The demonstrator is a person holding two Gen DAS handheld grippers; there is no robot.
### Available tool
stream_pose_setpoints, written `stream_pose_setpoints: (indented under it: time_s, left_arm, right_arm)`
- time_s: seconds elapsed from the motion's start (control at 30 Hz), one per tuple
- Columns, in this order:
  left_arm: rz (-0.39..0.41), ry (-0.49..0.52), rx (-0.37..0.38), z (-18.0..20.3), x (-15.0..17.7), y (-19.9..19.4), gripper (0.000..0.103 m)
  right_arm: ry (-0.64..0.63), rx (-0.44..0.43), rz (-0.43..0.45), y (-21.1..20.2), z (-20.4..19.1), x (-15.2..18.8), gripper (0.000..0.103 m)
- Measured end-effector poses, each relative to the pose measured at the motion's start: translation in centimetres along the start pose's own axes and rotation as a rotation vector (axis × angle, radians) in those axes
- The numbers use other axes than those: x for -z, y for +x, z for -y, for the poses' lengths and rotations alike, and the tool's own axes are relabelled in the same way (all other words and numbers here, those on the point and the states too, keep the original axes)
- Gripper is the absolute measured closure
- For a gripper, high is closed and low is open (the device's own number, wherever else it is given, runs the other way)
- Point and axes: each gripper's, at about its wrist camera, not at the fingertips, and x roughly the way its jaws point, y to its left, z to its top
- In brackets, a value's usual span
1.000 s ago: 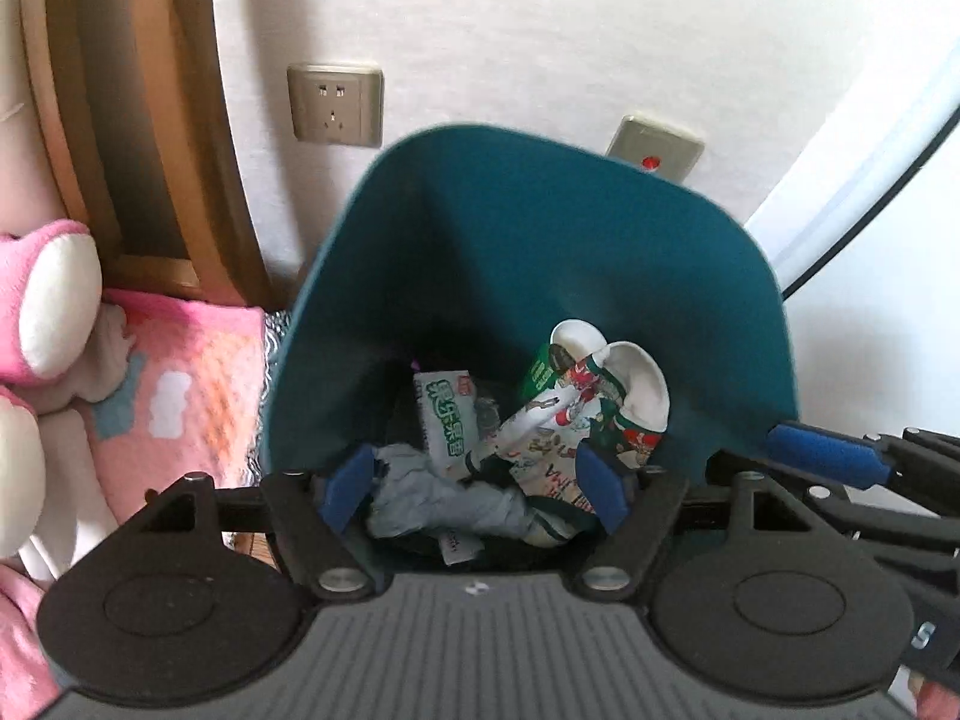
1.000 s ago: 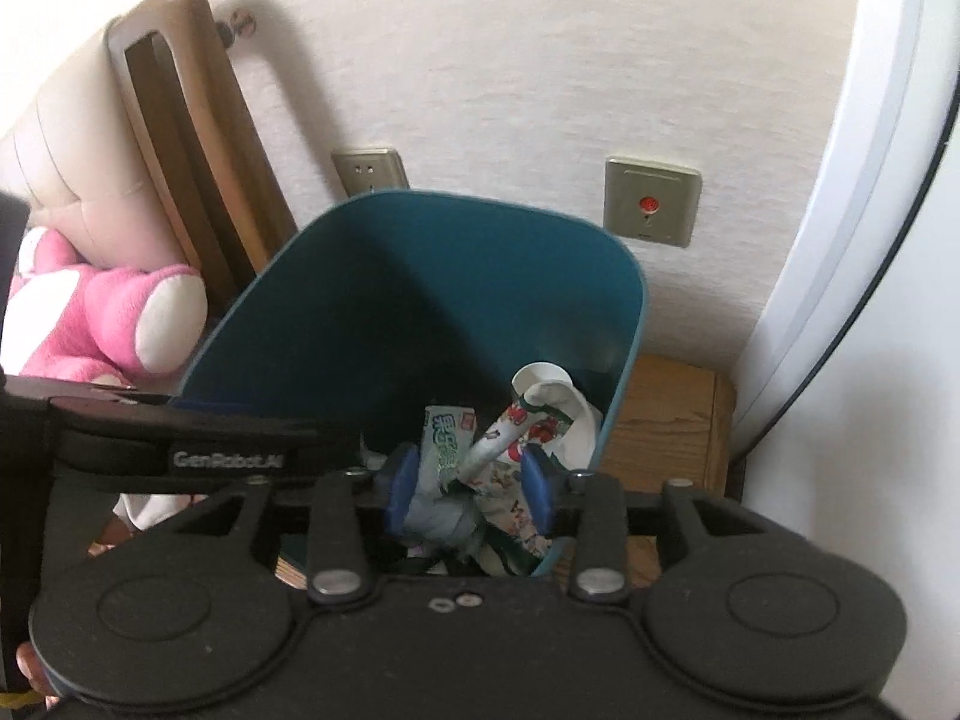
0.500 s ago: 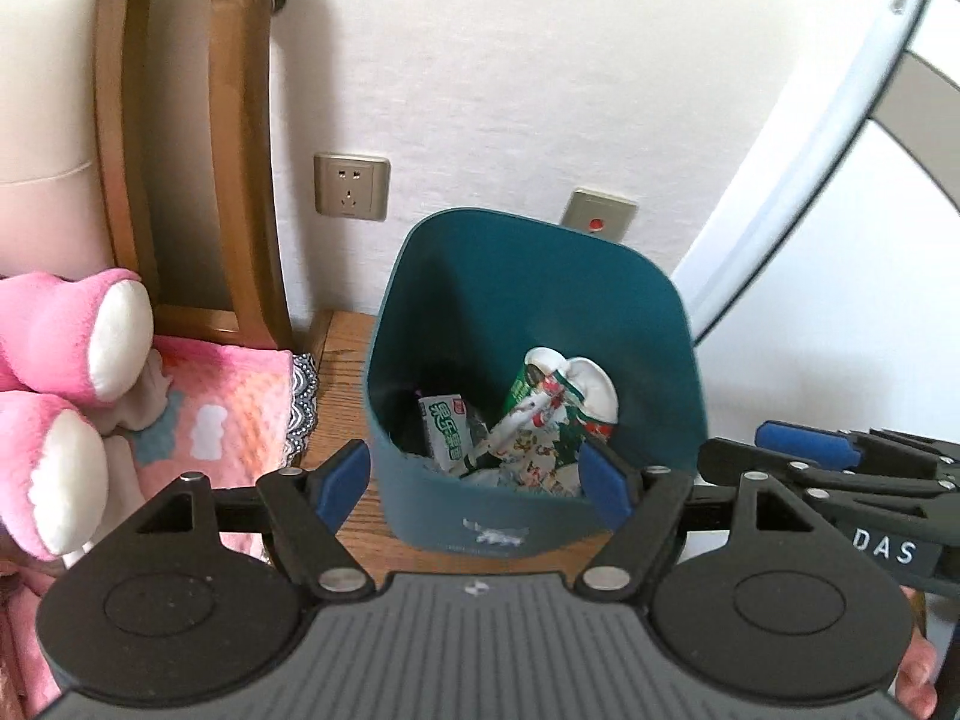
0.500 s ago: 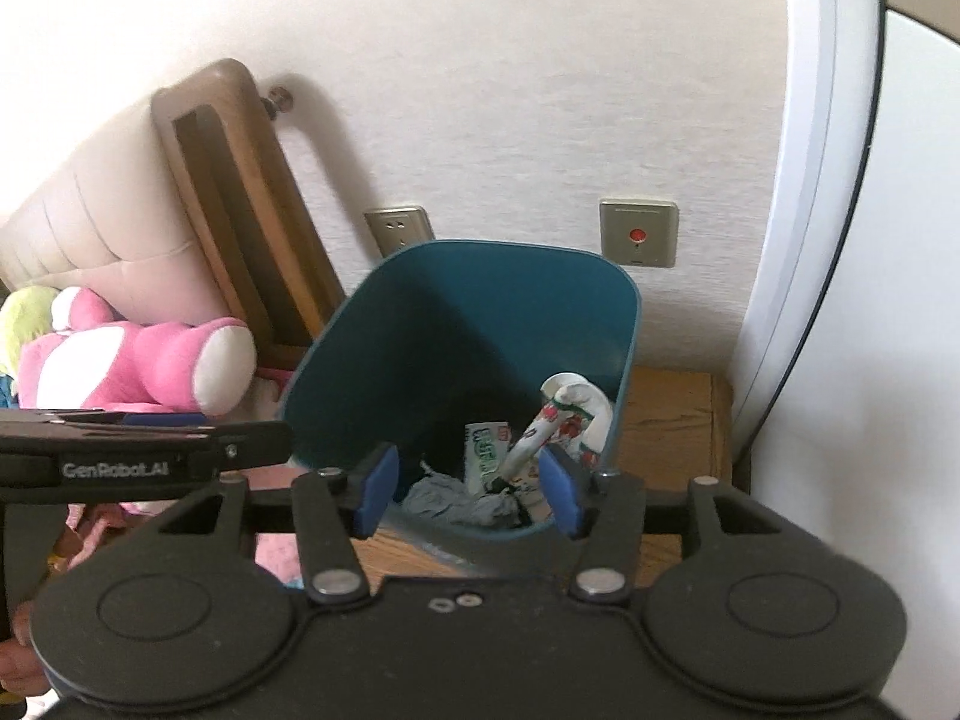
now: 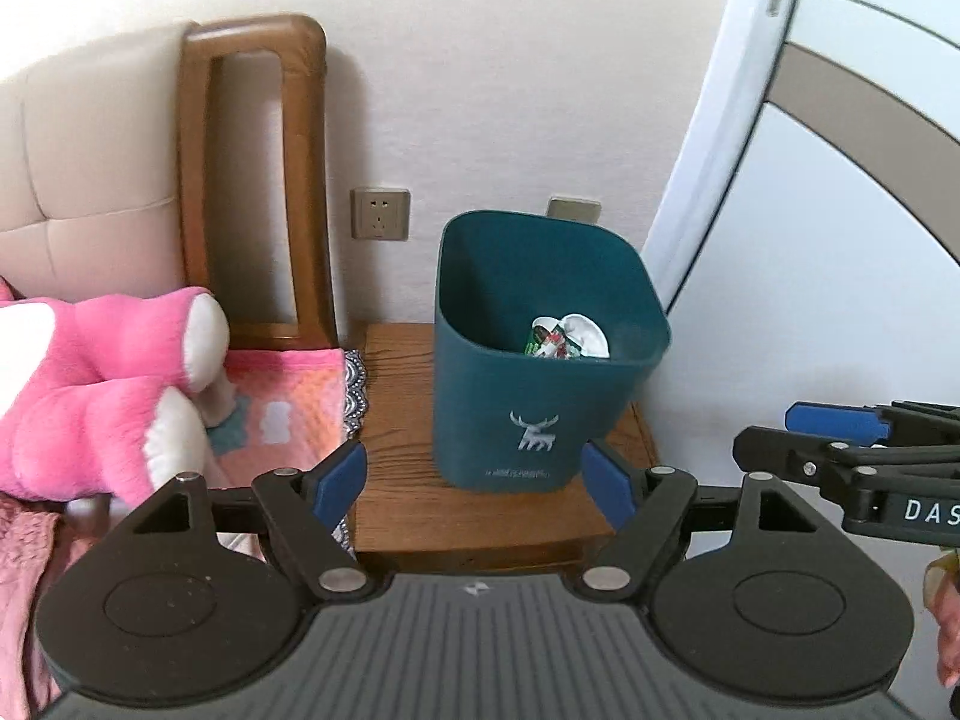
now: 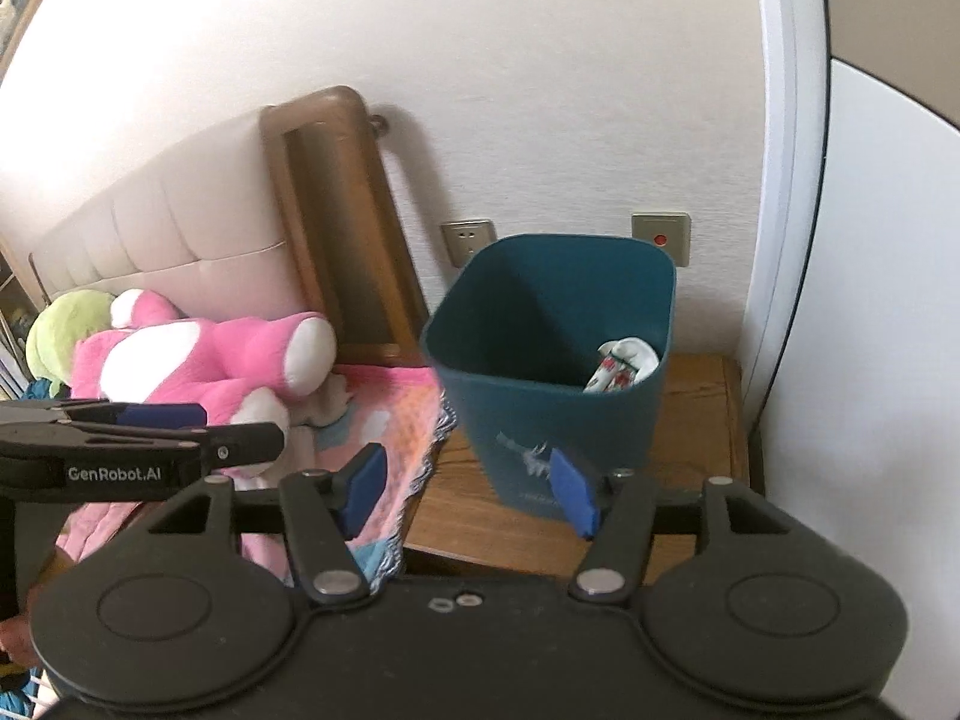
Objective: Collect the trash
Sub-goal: 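Withdraw both tools back from the trash bin, then lower both tools to the floor trash pile under the nightstand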
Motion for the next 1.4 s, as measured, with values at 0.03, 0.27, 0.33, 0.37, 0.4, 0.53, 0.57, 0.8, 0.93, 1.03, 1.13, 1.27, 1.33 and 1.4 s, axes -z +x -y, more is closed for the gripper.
stream_pose_setpoints:
  time_s: [0.03, 0.27, 0.33, 0.37, 0.4, 0.53, 0.57, 0.8, 0.93, 1.03, 1.13, 1.27, 1.33, 1.4]
  left_arm:
    - [0.005, 0.008, 0.005, -0.4, 0.8, -1.0, 0.024]
    - [0.038, 0.081, 0.038, -2.0, 5.5, -6.6, 0.020]
    - [0.037, 0.095, 0.046, -2.1, 6.7, -7.7, 0.019]
    - [0.033, 0.093, 0.058, -2.2, 7.2, -8.0, 0.018]
    - [0.029, 0.086, 0.068, -2.3, 7.8, -8.4, 0.015]
    - [0.017, 0.060, 0.100, -2.0, 10.3, -9.2, 0.004]
    - [0.019, 0.060, 0.096, -1.8, 10.9, -9.2, 0.004]
    - [-0.008, -0.007, 0.097, 0.2, 16.1, -6.5, 0.000]
    - [-0.061, -0.058, 0.081, 1.6, 20.5, -2.3, 0.000]
    - [-0.120, -0.071, 0.060, 2.5, 24.3, 1.6, 0.000]
    - [-0.172, -0.078, 0.045, 2.8, 27.9, 5.9, 0.000]
    - [-0.208, -0.093, 0.017, 2.6, 32.4, 11.7, 0.000]
    - [-0.224, -0.083, 0.021, 2.7, 34.9, 15.0, 0.000]
    - [-0.241, -0.075, 0.016, 2.8, 37.4, 17.8, 0.000]
  right_arm:
    - [-0.001, -0.001, 0.006, -0.7, -0.6, 0.7, 0.043]
    - [0.043, 0.009, 0.034, -5.5, -4.5, 6.0, 0.035]
    - [0.057, 0.011, 0.035, -6.5, -5.0, 7.3, 0.033]
    - [0.063, 0.010, 0.037, -6.9, -5.2, 7.9, 0.032]
    - [0.069, 0.010, 0.036, -7.3, -5.3, 8.5, 0.032]
    - [0.071, 0.011, 0.033, -8.4, -4.8, 10.7, 0.030]
    - [0.067, 0.010, 0.035, -8.6, -4.7, 11.3, 0.029]
    - [0.035, 0.016, 0.025, -7.0, -1.7, 16.5, 0.025]
    - [0.052, 0.019, 0.010, -4.1, 1.1, 20.8, 0.022]
    - [0.100, 0.014, 0.005, -1.3, 3.8, 24.6, 0.020]
    - [0.090, 0.050, 0.022, 1.7, 5.9, 28.7, 0.019]
    - [0.118, 0.025, -0.056, 6.7, 8.6, 33.7, 0.019]
    - [0.111, 0.019, -0.114, 9.6, 9.7, 36.0, 0.019]
    - [0.097, 0.057, -0.172, 12.8, 10.8, 38.3, 0.019]
